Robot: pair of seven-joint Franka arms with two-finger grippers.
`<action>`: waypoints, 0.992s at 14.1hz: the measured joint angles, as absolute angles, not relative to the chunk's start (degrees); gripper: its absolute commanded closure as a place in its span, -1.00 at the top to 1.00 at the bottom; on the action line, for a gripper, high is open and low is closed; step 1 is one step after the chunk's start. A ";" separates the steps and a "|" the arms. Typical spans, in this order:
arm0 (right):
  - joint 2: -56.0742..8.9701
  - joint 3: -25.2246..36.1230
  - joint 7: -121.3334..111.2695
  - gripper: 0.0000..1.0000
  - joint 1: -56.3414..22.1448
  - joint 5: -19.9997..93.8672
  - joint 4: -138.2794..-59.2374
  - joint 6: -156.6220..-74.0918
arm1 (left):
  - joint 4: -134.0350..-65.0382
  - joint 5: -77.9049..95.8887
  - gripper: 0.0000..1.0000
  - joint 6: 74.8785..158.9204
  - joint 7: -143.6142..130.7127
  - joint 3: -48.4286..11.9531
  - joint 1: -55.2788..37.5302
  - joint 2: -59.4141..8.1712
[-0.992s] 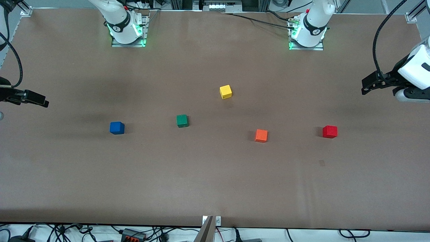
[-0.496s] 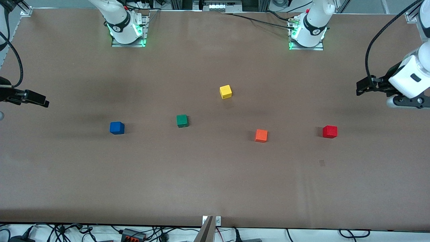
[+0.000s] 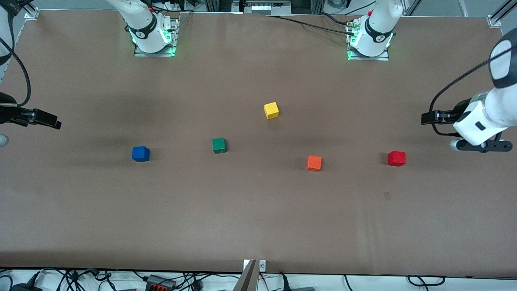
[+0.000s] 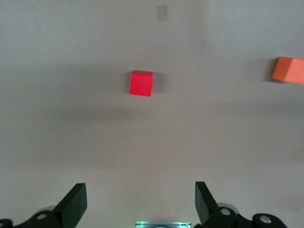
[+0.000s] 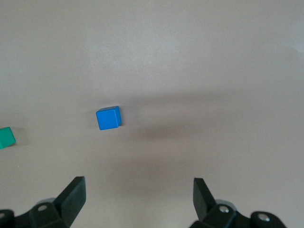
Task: Pass red block to right arm, stack on blue
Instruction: 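Lower the left gripper onto the red cube while the right gripper advances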
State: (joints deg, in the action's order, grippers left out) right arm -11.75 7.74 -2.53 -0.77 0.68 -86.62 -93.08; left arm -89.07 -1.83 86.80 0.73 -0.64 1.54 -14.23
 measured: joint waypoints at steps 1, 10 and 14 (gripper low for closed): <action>-11.83 7.74 -2.53 1.00 -0.78 0.68 -86.86 -93.10 | -89.84 -1.83 1.00 88.23 2.07 -0.62 2.04 -15.22; -13.24 7.58 -2.53 1.00 -0.84 0.68 -87.38 -92.99 | -110.43 -1.84 1.00 123.93 10.58 -0.61 3.59 -20.45; -14.26 7.52 -2.53 1.00 -1.08 0.68 -88.98 -92.98 | -112.67 -1.85 1.00 132.23 13.75 -0.57 4.81 -24.27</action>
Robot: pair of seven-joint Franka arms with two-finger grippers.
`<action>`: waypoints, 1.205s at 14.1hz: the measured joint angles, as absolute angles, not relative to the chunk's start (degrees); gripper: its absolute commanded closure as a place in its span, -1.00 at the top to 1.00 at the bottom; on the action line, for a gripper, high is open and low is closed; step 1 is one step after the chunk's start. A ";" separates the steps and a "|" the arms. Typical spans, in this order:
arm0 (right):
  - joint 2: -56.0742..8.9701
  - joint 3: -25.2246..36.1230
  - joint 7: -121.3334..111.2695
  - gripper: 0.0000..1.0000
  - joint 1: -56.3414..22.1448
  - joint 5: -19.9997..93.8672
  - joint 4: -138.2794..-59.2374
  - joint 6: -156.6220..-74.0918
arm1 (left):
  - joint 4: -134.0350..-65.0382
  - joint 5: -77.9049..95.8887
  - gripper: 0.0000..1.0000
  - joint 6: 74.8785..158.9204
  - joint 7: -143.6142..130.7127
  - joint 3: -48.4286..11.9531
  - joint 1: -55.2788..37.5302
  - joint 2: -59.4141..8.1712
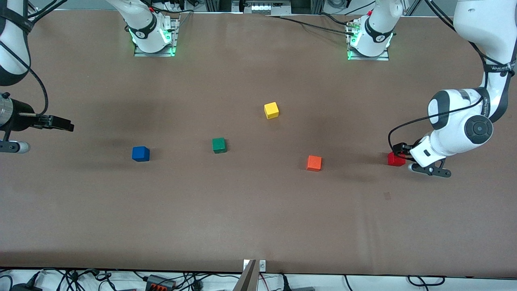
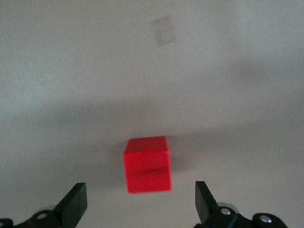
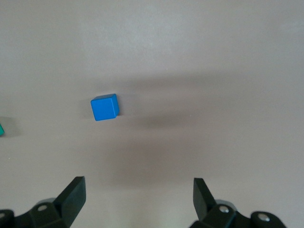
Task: Pass red block to right arm, stack on blue
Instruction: 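Lower the left gripper onto the red cube while the right gripper advances, then close the left gripper on the red cube and lift it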
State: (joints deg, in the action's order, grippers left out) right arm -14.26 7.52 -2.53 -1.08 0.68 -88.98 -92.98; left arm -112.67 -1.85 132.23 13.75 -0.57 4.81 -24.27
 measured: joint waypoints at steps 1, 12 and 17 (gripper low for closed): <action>-14.42 7.51 -2.52 1.00 -1.28 0.68 -89.21 -92.98 | -112.85 -1.85 1.00 133.43 14.62 -0.56 5.26 -25.19; -17.30 7.23 -2.44 1.00 -4.97 6.42 -90.58 -92.97 | -114.96 -1.86 0.88 139.05 16.00 -1.07 5.61 -28.44; -21.09 7.07 -2.31 1.00 -7.65 25.17 -90.88 -93.25 | -115.46 -1.86 -0.48 140.80 16.03 -1.12 5.60 -29.95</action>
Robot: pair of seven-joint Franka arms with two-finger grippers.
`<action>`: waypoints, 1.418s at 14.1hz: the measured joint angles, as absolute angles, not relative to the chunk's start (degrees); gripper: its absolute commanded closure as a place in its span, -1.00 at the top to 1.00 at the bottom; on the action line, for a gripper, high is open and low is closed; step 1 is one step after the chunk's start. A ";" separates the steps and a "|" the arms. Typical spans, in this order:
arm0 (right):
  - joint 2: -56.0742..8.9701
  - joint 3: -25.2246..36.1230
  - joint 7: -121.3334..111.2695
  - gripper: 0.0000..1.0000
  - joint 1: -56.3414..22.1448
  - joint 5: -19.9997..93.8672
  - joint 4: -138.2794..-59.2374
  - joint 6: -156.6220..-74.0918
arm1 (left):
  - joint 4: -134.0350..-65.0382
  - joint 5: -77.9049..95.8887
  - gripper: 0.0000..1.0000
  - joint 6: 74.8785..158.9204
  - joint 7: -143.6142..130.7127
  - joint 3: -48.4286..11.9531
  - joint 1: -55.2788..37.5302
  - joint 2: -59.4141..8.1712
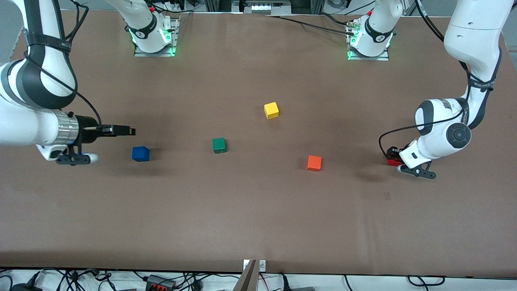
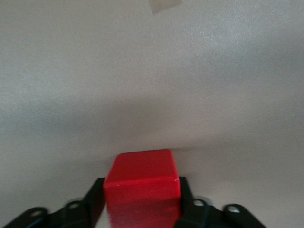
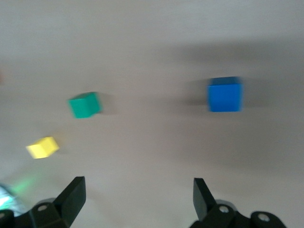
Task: Pass red block to right arm, stack on blue
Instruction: 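Close the left gripper on the red cube and lift it, then carry the red cube toward the right gripper while the right gripper approaches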
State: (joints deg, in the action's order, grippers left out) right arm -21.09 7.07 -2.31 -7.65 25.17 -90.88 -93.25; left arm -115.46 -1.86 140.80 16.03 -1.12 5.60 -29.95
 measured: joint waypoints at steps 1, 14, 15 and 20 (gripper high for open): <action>-22.12 7.09 -2.33 1.00 -7.65 29.89 -90.88 -93.41 | -115.46 -1.86 -0.60 140.80 16.09 -1.12 5.61 -29.93; -31.25 6.76 -2.51 1.00 -20.29 76.23 -90.63 -106.07 | -100.10 -1.80 -0.80 113.19 24.99 -9.02 5.17 -18.65; -31.55 6.75 -2.51 1.00 -22.00 79.30 -90.43 -106.98 | -97.77 -1.75 -0.80 110.56 25.11 -10.79 5.10 -18.20; -34.25 6.88 -2.45 1.00 -24.36 93.10 -90.14 -108.17 | -93.07 8.77 -0.80 107.26 37.81 -16.16 5.08 -17.09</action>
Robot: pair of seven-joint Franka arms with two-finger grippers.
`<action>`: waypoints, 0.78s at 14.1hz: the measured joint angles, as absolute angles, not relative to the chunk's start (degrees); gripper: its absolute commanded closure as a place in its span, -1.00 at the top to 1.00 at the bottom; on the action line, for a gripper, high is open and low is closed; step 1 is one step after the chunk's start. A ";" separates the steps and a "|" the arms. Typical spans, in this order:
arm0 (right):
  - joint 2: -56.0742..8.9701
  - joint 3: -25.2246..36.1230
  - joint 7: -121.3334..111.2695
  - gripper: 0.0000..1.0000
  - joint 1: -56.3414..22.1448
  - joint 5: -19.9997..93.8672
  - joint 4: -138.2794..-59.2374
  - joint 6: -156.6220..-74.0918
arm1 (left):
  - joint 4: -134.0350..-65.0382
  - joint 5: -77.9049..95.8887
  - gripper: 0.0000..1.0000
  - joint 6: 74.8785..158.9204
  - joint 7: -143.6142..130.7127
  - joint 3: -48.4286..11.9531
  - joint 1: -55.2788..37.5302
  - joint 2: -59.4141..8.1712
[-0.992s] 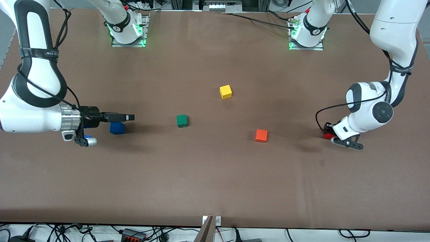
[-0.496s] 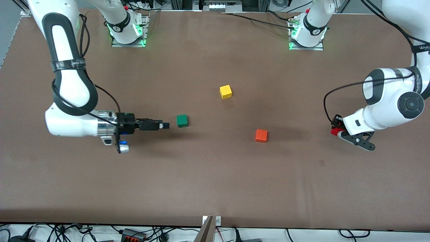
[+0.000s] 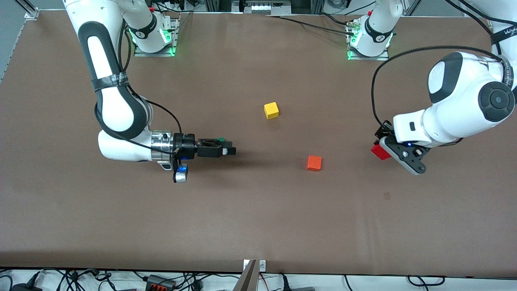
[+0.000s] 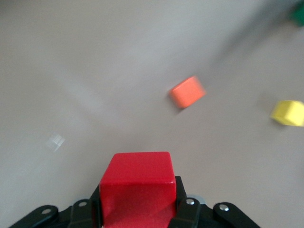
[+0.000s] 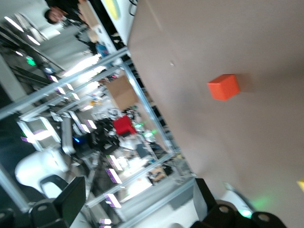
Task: Pass red block to right arm, stack on blue
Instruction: 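Carry the red cube toward the right gripper while the right gripper approaches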
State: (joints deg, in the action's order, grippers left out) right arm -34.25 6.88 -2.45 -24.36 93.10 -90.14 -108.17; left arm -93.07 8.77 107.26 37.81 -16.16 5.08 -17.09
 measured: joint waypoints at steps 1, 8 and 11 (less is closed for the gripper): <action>-34.90 6.81 -2.45 1.00 -24.38 95.54 -90.13 -107.92 | -93.08 12.73 -0.81 107.47 43.33 -16.17 5.13 -17.12; -37.58 6.44 -3.40 1.00 -25.96 104.58 -90.03 -107.53 | -93.10 43.17 -0.81 110.77 80.83 -16.21 5.15 -18.25; -37.90 6.40 -7.22 1.00 -27.10 106.17 -89.94 -107.44 | -93.11 54.54 -0.81 110.69 87.83 -16.36 3.87 -19.52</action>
State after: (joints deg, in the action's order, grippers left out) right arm -37.90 6.40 -7.22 -27.10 106.17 -89.94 -107.44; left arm -93.11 54.54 110.69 87.83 -16.36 3.87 -19.52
